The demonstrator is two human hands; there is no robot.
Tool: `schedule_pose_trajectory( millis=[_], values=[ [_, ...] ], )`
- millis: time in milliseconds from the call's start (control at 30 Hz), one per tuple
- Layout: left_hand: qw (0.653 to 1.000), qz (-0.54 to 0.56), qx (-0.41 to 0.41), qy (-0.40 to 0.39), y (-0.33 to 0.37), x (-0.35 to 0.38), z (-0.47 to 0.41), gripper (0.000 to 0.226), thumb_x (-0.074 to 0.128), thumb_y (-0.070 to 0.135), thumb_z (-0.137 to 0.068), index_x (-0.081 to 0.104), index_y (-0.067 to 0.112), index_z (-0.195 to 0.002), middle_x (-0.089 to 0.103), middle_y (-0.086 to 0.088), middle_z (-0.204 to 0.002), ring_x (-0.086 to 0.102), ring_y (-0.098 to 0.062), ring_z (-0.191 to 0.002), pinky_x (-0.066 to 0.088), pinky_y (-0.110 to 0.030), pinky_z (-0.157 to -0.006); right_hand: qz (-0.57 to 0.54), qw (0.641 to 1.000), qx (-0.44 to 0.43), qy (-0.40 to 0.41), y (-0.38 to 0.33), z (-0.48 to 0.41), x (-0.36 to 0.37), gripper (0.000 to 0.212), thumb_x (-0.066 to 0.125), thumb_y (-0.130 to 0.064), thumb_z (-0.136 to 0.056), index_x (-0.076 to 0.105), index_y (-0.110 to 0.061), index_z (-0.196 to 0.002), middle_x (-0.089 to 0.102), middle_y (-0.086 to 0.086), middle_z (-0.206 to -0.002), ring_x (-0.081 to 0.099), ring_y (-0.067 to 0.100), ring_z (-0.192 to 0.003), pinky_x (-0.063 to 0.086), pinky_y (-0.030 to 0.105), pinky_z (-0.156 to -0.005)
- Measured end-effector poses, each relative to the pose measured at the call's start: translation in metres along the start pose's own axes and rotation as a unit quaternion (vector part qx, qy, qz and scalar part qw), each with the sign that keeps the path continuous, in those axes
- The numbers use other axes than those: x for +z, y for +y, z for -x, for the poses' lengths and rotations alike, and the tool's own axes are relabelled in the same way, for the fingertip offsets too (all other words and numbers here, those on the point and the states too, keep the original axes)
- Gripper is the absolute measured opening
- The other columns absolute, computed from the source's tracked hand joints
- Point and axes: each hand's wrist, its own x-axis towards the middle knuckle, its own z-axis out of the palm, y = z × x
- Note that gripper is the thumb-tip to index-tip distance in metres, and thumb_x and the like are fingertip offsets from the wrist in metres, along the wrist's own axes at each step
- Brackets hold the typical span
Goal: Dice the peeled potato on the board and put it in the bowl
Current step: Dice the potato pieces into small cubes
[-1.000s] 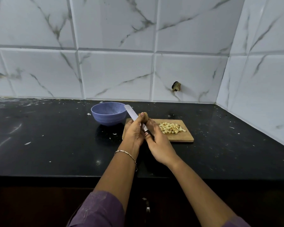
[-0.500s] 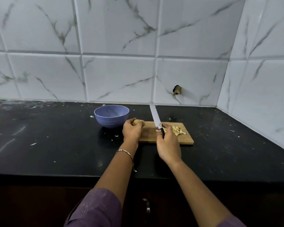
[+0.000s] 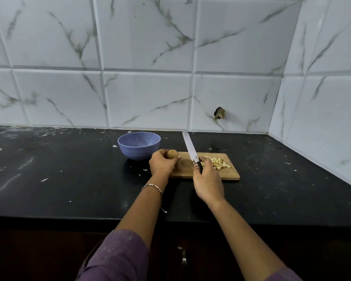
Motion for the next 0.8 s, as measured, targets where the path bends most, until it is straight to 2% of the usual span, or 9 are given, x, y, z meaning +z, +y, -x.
schedule_pose_trajectory(
  millis=[167,333,467,533,633,667,700,767,800],
  values=[
    [0.995,0.095,-0.023,0.011,-0.005,-0.005,-0.0027,0.041,0.081,0.022,-0.081,0.065,0.011,-0.117,0.07,-0.008,-0.112,0.066,-0.023,-0.104,0.053,-0.037,-0.095,-0.005,1.0,0.0,0.001,0.0,0.0012,-0.0007,0.033,0.041,-0.032,-0.105,0.045,-0.021,-0.135,0.057,-0.005,-0.095,0.056,0.017,-0.084,0.039,0.033,-0.064],
    [0.989,0.147,-0.016,-0.025,-0.0083,-0.0087,-0.0072,0.036,0.077,0.014,-0.084,0.063,0.03,-0.113,0.067,-0.006,-0.112,0.067,-0.025,-0.104,0.056,-0.046,-0.091,-0.003,1.0,-0.006,0.006,0.0004,0.0023,-0.001,0.033,0.041,-0.032,-0.104,0.046,-0.021,-0.135,0.056,-0.006,-0.094,0.055,0.017,-0.083,0.041,0.034,-0.065],
    [0.983,0.171,-0.034,-0.057,-0.0044,-0.0077,-0.0033,0.045,0.072,-0.002,-0.084,0.063,0.019,-0.123,0.065,-0.013,-0.119,0.065,-0.027,-0.11,0.054,-0.044,-0.097,-0.002,1.0,-0.005,0.003,0.0005,0.003,-0.0012,0.034,0.041,-0.033,-0.104,0.046,-0.022,-0.136,0.057,-0.006,-0.096,0.059,0.018,-0.087,0.043,0.034,-0.066],
    [0.985,0.163,-0.035,-0.054,-0.0044,-0.005,-0.0028,0.053,0.075,-0.008,-0.078,0.063,0.015,-0.124,0.063,-0.015,-0.121,0.065,-0.026,-0.108,0.057,-0.039,-0.09,-0.001,1.0,-0.003,0.002,0.0008,0.0028,-0.0015,0.034,0.041,-0.033,-0.104,0.046,-0.022,-0.136,0.058,-0.005,-0.096,0.06,0.018,-0.087,0.043,0.033,-0.064],
    [0.985,0.16,-0.044,-0.055,-0.0018,-0.0026,-0.0019,0.062,0.076,-0.016,-0.071,0.061,0.012,-0.124,0.062,-0.015,-0.117,0.068,-0.024,-0.086,0.058,-0.023,-0.058,-0.004,1.0,-0.003,0.0,0.001,0.0023,-0.0011,0.035,0.042,-0.033,-0.105,0.046,-0.022,-0.137,0.059,-0.005,-0.096,0.06,0.017,-0.085,0.042,0.032,-0.062],
    [0.984,0.161,-0.046,-0.056,-0.0006,-0.0024,-0.0014,0.061,0.077,-0.016,-0.071,0.06,0.012,-0.123,0.062,-0.015,-0.114,0.067,-0.023,-0.079,0.056,-0.021,-0.053,-0.004,1.0,-0.003,-0.001,0.0012,0.0022,-0.0009,0.034,0.042,-0.033,-0.105,0.046,-0.022,-0.137,0.059,-0.005,-0.096,0.061,0.017,-0.085,0.042,0.032,-0.062],
    [0.985,0.159,-0.047,-0.055,0.0005,-0.0023,-0.0013,0.059,0.077,-0.014,-0.072,0.06,0.012,-0.123,0.063,-0.014,-0.113,0.067,-0.022,-0.077,0.057,-0.022,-0.055,-0.004,1.0,-0.003,0.0,0.0012,0.0019,-0.0008,0.034,0.042,-0.033,-0.105,0.046,-0.022,-0.137,0.059,-0.005,-0.096,0.061,0.017,-0.085,0.042,0.032,-0.062],
    [0.987,0.15,-0.044,-0.047,0.0008,-0.0024,-0.0028,0.052,0.079,-0.003,-0.077,0.061,0.014,-0.122,0.063,-0.013,-0.118,0.07,-0.028,-0.085,0.061,-0.033,-0.067,-0.001,1.0,-0.002,0.002,0.0012,0.0019,-0.001,0.034,0.041,-0.033,-0.105,0.046,-0.022,-0.137,0.058,-0.005,-0.096,0.059,0.017,-0.085,0.041,0.032,-0.064],
    [0.986,0.155,-0.043,-0.045,0.0013,-0.0032,-0.0025,0.047,0.078,0.002,-0.08,0.061,0.015,-0.122,0.063,-0.013,-0.12,0.07,-0.031,-0.088,0.062,-0.037,-0.067,-0.001,1.0,-0.002,0.003,0.0013,0.0017,-0.001,0.034,0.041,-0.033,-0.105,0.046,-0.023,-0.136,0.057,-0.005,-0.096,0.057,0.017,-0.085,0.041,0.032,-0.065]
  ],
)
